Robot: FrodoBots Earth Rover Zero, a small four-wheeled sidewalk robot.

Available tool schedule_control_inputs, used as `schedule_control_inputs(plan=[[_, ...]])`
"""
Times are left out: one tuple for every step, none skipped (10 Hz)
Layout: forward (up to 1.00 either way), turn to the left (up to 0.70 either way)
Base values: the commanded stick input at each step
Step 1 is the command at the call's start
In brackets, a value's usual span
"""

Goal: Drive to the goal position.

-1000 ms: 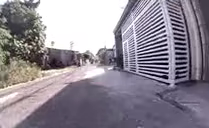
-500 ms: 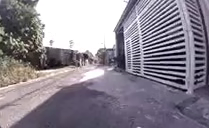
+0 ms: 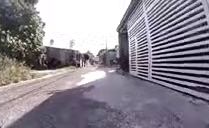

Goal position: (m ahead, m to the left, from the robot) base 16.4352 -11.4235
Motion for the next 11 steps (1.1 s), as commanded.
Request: schedule_control_inputs(plan=[[1.00,0.00],[1.00,0.00],[1.00,0.00],[1.00,0.00],[1.00,0.00],[1.00,0.00],[1.00,0.00],[1.00,0.00],[1.00,0.00],[1.00,0.00],[1.00,0.00]])
